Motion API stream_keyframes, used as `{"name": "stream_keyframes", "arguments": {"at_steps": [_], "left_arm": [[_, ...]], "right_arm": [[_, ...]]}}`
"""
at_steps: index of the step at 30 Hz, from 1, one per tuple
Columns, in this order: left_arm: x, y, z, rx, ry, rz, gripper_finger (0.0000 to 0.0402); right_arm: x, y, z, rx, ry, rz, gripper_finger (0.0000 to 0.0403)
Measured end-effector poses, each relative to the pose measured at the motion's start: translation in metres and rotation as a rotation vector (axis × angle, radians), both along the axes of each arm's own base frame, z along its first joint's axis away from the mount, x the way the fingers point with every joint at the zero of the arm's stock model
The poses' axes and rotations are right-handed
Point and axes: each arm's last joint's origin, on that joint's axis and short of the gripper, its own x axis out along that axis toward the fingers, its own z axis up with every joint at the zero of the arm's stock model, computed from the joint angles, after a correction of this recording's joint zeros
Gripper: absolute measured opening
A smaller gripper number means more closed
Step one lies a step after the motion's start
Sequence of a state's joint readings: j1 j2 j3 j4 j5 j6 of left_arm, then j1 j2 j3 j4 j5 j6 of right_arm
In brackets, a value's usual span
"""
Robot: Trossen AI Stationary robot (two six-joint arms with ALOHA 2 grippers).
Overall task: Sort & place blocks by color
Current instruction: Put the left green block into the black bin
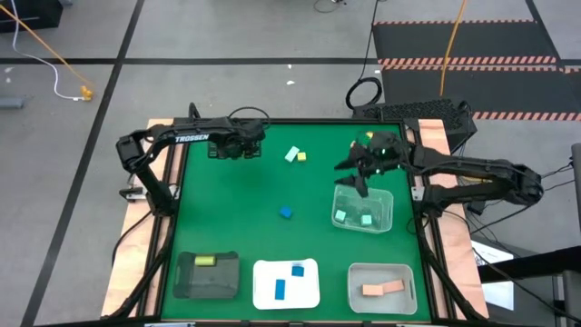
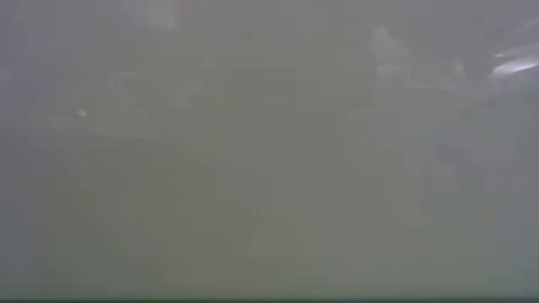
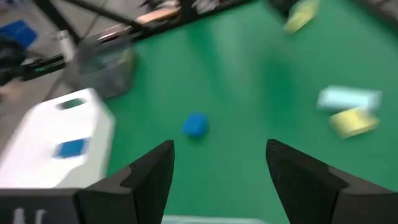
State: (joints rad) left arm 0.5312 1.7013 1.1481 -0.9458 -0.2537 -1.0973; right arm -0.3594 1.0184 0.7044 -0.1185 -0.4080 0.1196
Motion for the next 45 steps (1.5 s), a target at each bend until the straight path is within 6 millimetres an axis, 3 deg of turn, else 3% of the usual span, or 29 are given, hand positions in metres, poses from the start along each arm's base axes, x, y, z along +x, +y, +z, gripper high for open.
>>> {"name": "stream_keyframes", "arguments": {"at_steps": [13, 28, 34, 38, 45], "left_arm": [[-0.004, 0.012, 0.001, 0.045, -0.092, 0.289, 0.0273], [-0.006, 0.042, -0.039, -0.007, -0.043, 0.395, 0.0273], [-0.014, 0.052, -0.04, -0.015, -0.047, 0.412, 0.0271], [-0.019, 0.057, -0.04, -0.03, -0.041, 0.399, 0.0232], [-0.022, 0.061, -0.04, -0.068, -0.043, 0.328, 0.0078]], "right_arm": [[-0.044, -0.057, 0.023, -0.293, -0.167, -0.096, 0.0244], [-0.072, -0.088, 0.033, -0.474, -0.194, -0.274, 0.0244], [-0.08, -0.095, 0.033, -0.479, -0.18, -0.323, 0.0244], [-0.084, -0.098, 0.033, -0.482, -0.173, -0.349, 0.0244], [-0.086, -0.099, 0.032, -0.481, -0.166, -0.366, 0.0244]]}}
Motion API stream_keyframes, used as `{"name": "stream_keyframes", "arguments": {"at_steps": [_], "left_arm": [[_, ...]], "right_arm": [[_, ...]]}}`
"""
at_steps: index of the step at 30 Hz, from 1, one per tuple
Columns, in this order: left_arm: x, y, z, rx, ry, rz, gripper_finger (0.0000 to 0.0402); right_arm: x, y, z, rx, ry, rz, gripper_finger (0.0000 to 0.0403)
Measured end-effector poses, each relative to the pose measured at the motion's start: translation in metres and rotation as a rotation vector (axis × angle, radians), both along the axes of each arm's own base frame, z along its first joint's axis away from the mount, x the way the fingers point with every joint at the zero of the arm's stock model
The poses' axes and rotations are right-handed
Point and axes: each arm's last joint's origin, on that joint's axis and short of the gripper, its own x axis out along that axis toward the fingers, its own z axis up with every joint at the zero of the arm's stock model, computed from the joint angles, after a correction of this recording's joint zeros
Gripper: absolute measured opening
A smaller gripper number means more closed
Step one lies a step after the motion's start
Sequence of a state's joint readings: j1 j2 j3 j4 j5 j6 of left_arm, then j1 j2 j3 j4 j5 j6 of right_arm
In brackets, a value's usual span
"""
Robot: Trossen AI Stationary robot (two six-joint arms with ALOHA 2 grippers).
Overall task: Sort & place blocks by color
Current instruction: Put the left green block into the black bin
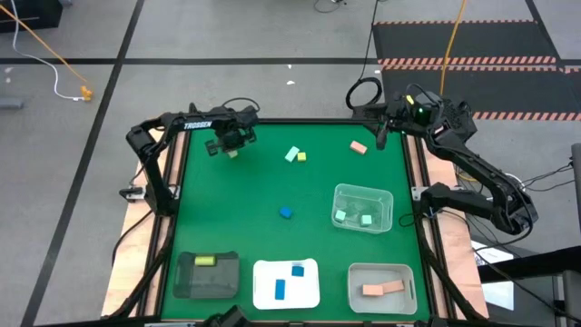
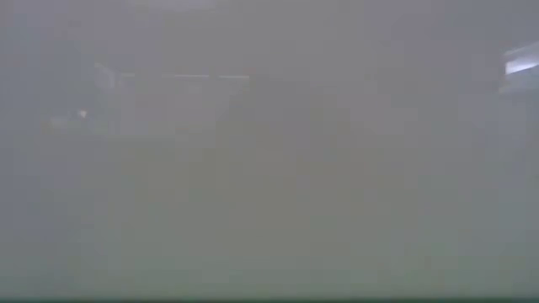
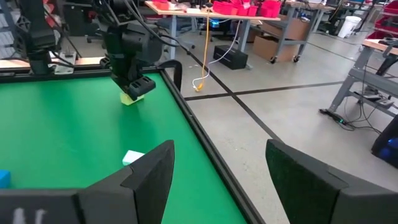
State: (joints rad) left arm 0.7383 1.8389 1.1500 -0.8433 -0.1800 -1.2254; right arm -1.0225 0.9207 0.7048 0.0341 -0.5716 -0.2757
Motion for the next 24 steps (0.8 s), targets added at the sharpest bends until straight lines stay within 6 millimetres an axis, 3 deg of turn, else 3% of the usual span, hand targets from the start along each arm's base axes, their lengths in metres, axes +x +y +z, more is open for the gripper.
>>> {"name": "stream_keyframes", "arguments": {"at_steps": [4, 14, 19, 24], "left_arm": [[0.001, -0.001, 0.0, -0.015, -0.004, -0.052, 0.001], [0.005, -0.014, 0.0, -0.07, 0.046, -0.173, 0.001], [0.007, -0.017, 0.0, -0.071, 0.043, -0.194, 0.0032], [0.005, -0.024, 0.0, -0.138, 0.075, -0.232, 0.0097]], "right_arm": [[0.0, 0.0, 0.0, 0.001, 0.0, -0.001, 0.0244], [0.0, 0.0, 0.0, 0.077, -0.035, -0.021, 0.0244], [0.0, 0.0, 0.0, 0.107, -0.049, -0.029, 0.0244], [0.0, 0.0, -0.001, 0.133, -0.048, -0.032, 0.0244]]}}
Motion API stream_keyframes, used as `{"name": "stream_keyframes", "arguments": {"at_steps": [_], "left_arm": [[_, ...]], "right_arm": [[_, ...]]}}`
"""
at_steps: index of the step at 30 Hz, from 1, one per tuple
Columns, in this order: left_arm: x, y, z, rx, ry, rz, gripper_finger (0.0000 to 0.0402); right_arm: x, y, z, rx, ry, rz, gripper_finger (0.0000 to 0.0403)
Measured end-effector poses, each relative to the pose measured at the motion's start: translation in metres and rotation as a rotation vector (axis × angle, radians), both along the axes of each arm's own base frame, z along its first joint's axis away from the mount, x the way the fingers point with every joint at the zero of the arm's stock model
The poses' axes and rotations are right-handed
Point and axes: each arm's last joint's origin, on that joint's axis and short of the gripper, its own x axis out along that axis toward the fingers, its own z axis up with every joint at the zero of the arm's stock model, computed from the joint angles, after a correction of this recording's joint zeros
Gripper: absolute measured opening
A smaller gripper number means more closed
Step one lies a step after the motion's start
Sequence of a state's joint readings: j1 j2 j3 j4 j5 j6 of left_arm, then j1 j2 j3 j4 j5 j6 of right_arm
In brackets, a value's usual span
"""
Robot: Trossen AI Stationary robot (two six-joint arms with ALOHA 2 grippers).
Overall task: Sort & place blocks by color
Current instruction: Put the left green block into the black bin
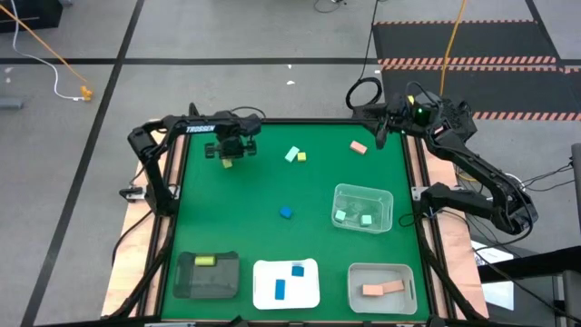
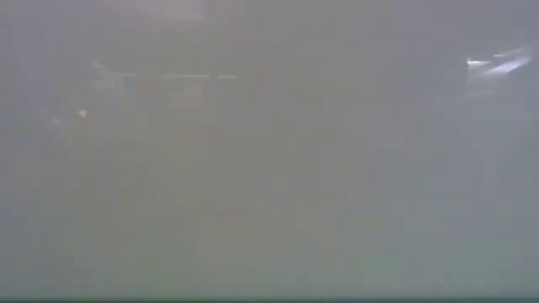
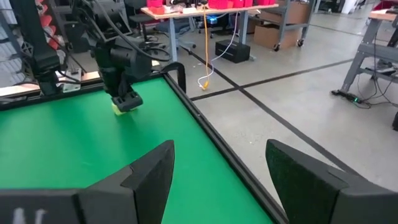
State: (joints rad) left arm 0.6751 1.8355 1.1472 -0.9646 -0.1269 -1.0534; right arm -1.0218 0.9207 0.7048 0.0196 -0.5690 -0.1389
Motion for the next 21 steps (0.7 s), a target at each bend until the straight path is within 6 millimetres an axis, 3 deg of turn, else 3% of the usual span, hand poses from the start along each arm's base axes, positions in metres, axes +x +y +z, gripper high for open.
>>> {"name": "stream_keyframes", "arguments": {"at_steps": [5, 10, 16, 21], "left_arm": [[-0.002, -0.008, 0.001, -0.028, 0.05, 0.024, 0.0164], [0.001, -0.013, 0.001, -0.003, 0.074, 0.024, 0.0205], [-0.002, -0.016, 0.0, 0.026, 0.135, 0.066, 0.022], [-0.01, -0.022, -0.014, -0.001, 0.109, 0.106, 0.0215]], "right_arm": [[0.0, 0.0, -0.002, 0.017, 0.01, 0.001, 0.0244], [0.0, 0.001, -0.002, 0.019, 0.011, 0.001, 0.0244], [0.0, 0.001, -0.003, 0.031, 0.017, 0.004, 0.0244], [-0.001, 0.002, -0.007, 0.067, 0.039, 0.005, 0.0244]]}}
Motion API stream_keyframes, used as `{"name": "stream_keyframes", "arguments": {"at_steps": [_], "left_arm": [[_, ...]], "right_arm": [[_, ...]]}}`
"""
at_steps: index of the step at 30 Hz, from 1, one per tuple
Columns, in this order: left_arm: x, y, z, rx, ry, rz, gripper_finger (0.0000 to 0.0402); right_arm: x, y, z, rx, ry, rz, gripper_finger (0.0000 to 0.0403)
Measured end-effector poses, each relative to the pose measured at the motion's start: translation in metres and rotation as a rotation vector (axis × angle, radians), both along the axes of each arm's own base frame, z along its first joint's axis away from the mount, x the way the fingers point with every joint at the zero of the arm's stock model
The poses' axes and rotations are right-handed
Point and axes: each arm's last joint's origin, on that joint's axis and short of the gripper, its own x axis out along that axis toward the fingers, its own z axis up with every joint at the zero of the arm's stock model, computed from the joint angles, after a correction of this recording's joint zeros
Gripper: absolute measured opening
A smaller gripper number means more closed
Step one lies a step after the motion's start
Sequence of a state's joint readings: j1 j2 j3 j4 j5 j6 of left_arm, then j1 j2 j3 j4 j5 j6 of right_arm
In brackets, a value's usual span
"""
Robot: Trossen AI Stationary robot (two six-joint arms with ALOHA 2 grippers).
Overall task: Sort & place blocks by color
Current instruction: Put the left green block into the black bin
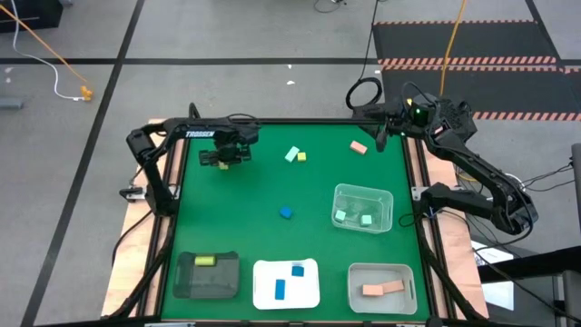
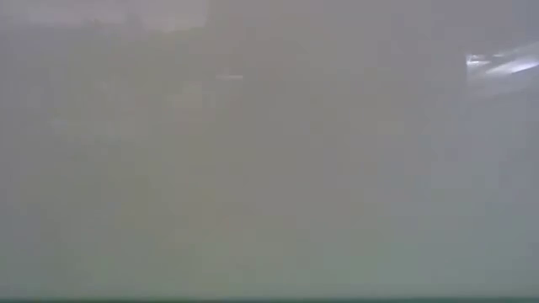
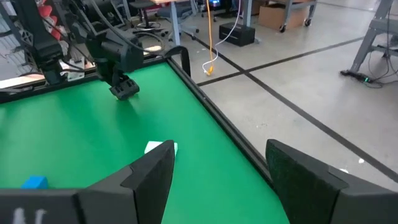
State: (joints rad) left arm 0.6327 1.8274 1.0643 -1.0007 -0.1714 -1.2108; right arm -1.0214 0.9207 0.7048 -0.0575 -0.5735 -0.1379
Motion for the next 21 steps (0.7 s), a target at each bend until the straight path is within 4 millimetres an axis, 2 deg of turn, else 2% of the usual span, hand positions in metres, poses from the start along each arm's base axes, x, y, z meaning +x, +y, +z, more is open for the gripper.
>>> {"name": "stream_keyframes", "arguments": {"at_steps": [5, 11, 14, 18, 21], "left_arm": [[-0.005, -0.005, -0.014, 0.001, -0.058, 0.039, 0.0194], [-0.007, -0.004, -0.015, -0.019, -0.068, 0.038, 0.0136], [-0.008, -0.002, -0.015, -0.027, -0.074, 0.04, 0.0133], [-0.009, -0.004, -0.007, -0.017, -0.088, 0.034, 0.0133], [-0.01, -0.009, 0.011, 0.031, -0.134, 0.014, 0.0133]], "right_arm": [[0.0, 0.0, -0.001, 0.004, 0.005, 0.001, 0.0244], [0.0, 0.0, -0.001, 0.002, 0.005, 0.002, 0.0244], [0.0, 0.0, -0.001, 0.002, 0.006, 0.002, 0.0244], [0.0, 0.0, -0.001, 0.002, 0.005, 0.002, 0.0244], [0.0, 0.0, -0.001, 0.002, 0.005, 0.002, 0.0244]]}}
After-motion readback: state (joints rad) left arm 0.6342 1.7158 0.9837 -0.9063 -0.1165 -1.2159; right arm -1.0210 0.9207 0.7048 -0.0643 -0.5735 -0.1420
